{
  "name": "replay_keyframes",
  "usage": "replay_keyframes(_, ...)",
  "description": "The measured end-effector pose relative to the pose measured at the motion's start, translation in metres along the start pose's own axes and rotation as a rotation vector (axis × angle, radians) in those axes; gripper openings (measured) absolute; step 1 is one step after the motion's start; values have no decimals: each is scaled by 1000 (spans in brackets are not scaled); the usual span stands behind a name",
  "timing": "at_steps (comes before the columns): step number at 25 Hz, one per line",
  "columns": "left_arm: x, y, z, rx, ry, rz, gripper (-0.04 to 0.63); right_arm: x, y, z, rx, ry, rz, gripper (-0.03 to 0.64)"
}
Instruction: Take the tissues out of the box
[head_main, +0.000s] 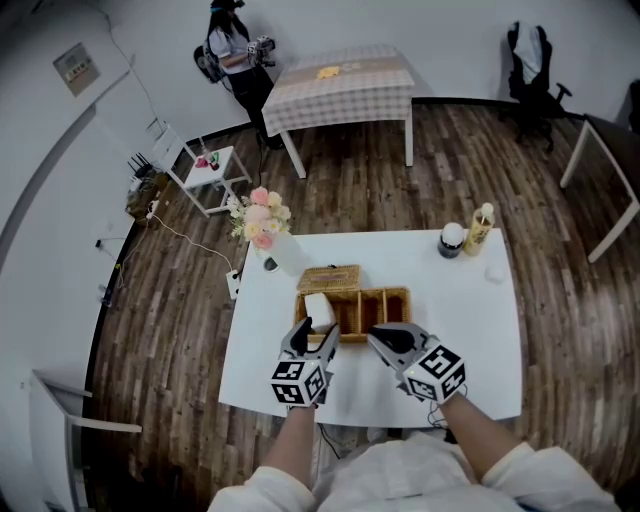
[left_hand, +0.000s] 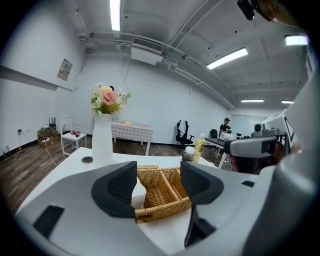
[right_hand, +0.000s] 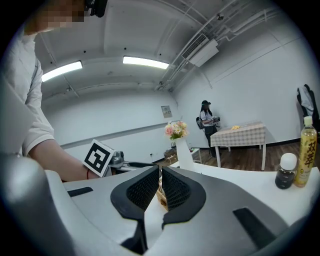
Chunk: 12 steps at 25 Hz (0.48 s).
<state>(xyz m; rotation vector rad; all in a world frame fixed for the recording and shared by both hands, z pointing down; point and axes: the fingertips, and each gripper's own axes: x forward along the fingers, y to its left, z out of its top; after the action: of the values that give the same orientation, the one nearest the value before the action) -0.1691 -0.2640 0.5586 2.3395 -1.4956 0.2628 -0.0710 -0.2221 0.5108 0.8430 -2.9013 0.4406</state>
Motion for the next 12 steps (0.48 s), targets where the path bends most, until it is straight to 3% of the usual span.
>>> replay_keyframes(12, 24, 27, -24, -11, 132, 107, 391, 17, -10, -4, -8, 43, 28, 38)
